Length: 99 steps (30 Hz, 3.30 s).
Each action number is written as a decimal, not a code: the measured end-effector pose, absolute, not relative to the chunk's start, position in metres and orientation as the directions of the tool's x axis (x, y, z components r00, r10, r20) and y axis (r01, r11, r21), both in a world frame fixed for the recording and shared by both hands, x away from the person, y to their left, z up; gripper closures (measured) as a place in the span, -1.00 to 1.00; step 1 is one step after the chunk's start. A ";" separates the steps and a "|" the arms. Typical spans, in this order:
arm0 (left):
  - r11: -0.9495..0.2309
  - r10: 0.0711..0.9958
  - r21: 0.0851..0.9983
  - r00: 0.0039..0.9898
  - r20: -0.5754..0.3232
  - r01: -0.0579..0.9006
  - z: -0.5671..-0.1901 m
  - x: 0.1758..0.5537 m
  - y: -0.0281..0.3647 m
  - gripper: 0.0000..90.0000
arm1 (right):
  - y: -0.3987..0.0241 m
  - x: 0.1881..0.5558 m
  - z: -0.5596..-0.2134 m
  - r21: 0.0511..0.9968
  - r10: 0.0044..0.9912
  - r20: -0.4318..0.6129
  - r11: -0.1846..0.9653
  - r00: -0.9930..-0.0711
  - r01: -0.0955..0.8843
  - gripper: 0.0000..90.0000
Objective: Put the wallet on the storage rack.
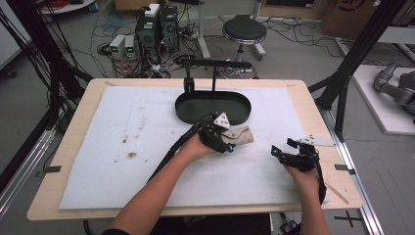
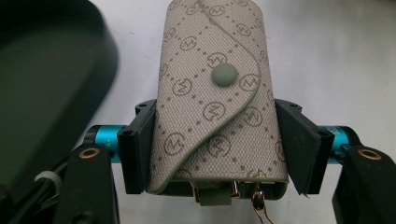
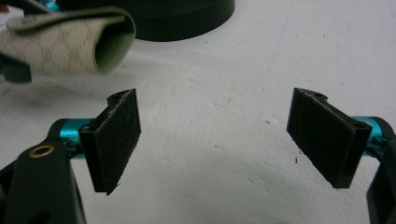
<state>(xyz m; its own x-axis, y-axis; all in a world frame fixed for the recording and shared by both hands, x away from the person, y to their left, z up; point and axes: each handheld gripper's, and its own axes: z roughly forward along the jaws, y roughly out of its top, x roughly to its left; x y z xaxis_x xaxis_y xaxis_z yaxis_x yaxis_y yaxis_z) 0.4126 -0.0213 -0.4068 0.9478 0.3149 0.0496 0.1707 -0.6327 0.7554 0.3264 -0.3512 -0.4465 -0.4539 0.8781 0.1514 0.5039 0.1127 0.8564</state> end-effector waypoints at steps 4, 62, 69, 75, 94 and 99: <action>-0.620 0.353 0.763 0.933 0.064 0.182 -0.393 0.423 -0.009 -0.21 | -0.352 0.326 -0.446 0.859 0.878 0.153 0.109 -0.454 0.500 -0.60; -0.635 0.544 0.695 0.834 0.093 0.337 -0.422 0.544 0.043 -0.21 | -0.351 0.326 -0.448 0.856 0.880 0.149 0.114 -0.451 0.504 -0.60; -0.646 0.558 0.656 0.828 0.057 0.391 -0.434 0.550 0.041 -0.24 | -0.353 0.325 -0.448 0.858 0.881 0.148 0.112 -0.450 0.502 -0.60; -0.622 0.590 0.654 0.806 0.030 0.431 -0.433 0.550 0.044 -0.50 | -0.353 0.325 -0.448 0.859 0.879 0.147 0.114 -0.453 0.500 -0.60; -0.515 0.578 0.769 0.816 -0.014 0.378 -0.393 0.513 0.086 -0.55 | -0.347 0.324 -0.446 0.859 0.878 0.126 0.136 -0.461 0.494 -0.60; -0.470 0.585 0.806 0.811 -0.020 0.359 -0.385 0.495 0.102 -0.55 | -0.344 0.325 -0.446 0.858 0.878 0.124 0.139 -0.463 0.495 -0.60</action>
